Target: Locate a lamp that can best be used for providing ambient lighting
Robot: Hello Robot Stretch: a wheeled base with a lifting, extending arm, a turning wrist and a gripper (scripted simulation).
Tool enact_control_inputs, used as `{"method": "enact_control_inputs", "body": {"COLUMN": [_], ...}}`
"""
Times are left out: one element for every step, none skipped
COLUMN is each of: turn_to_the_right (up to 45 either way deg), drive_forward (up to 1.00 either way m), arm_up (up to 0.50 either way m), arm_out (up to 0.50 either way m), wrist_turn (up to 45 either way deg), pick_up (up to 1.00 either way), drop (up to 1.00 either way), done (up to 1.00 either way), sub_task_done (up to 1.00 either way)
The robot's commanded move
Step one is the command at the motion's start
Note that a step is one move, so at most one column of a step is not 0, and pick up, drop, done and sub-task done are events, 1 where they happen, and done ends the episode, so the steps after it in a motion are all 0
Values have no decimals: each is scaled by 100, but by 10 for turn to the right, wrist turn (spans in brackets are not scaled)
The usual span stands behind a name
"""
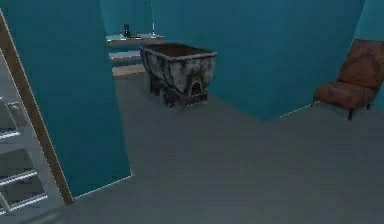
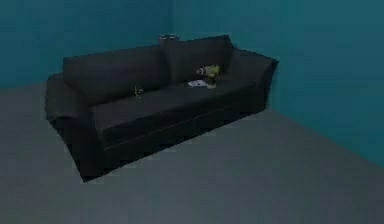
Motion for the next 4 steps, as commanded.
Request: {"method": "enact_control_inputs", "body": {"turn_to_the_right": [0, 150, 0, -390], "drive_forward": [100, 0, 5, 0], "arm_up": [0, 0, 0, 0], "arm_out": [0, 0, 0, 0], "wrist_turn": [0, 0, 0, 0], "pick_up": [0, 0, 0, 0], "drop": [0, 0, 0, 0], "done": [0, 0, 0, 0], "sub_task_done": [0, 0, 0, 0]}}
